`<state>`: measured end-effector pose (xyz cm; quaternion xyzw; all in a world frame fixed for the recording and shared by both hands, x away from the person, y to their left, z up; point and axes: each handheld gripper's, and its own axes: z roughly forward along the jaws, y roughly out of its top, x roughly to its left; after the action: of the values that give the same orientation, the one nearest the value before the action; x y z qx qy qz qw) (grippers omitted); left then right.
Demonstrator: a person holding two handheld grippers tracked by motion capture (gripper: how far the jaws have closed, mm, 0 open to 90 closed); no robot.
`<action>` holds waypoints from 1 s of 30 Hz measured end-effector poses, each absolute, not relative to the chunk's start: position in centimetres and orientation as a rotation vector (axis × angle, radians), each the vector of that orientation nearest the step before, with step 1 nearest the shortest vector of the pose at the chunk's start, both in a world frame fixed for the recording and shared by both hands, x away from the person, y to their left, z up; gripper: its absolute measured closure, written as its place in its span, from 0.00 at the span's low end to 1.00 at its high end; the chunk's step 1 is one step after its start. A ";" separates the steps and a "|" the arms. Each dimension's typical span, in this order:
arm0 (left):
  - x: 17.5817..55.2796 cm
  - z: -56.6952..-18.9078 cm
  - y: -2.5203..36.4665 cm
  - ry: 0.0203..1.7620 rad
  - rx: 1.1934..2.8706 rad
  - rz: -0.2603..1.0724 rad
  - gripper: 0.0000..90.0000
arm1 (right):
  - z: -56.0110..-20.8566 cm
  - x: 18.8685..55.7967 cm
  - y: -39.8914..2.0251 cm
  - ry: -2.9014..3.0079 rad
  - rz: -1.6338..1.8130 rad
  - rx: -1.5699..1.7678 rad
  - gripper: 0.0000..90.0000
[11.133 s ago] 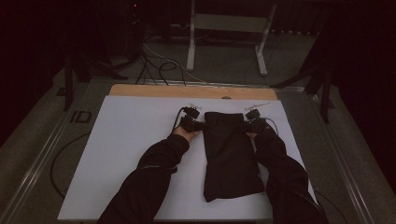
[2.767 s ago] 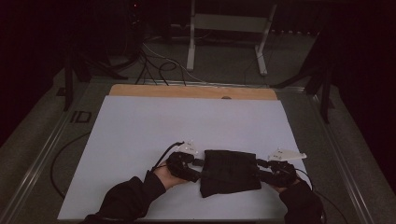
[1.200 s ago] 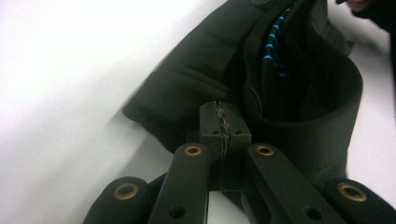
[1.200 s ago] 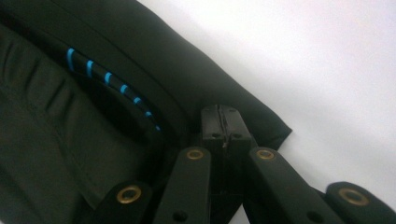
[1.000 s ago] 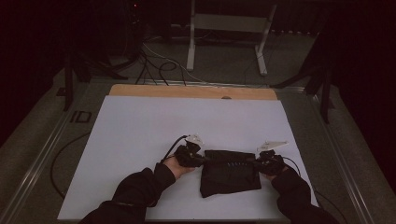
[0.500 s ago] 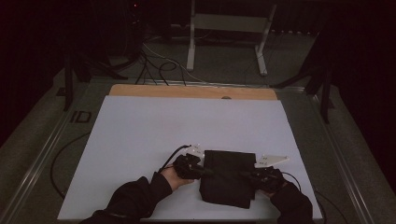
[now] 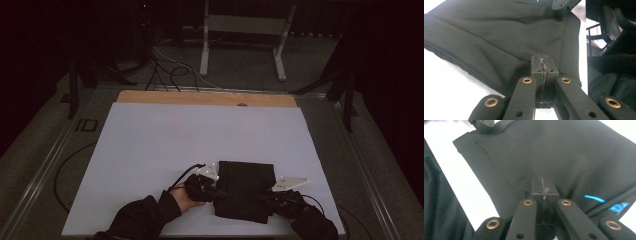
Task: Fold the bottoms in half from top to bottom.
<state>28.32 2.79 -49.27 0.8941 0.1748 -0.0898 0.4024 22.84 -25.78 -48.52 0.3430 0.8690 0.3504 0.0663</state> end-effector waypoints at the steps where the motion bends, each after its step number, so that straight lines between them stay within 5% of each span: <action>1: 28.3 -49.3 2.7 0.439 2.260 -0.228 0.99 | -48.6 22.8 -25.8 2.626 1.044 1.029 1.00; 14: 28.2 -49.7 2.7 0.422 2.272 -0.230 0.98 | -49.3 22.0 -25.3 2.723 1.007 1.016 1.00; 24: 27.9 -49.7 2.9 0.388 2.265 -0.253 0.82 | -49.3 21.2 -24.9 2.753 0.999 0.980 1.00; 30: 27.3 -49.9 2.8 0.357 2.296 -0.267 0.82 | -49.3 20.7 -24.6 2.777 0.978 0.926 1.00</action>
<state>27.29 2.81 -49.86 0.9036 0.1405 -0.1050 0.3908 20.70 -24.64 -49.33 0.3000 0.8994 0.3167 0.0277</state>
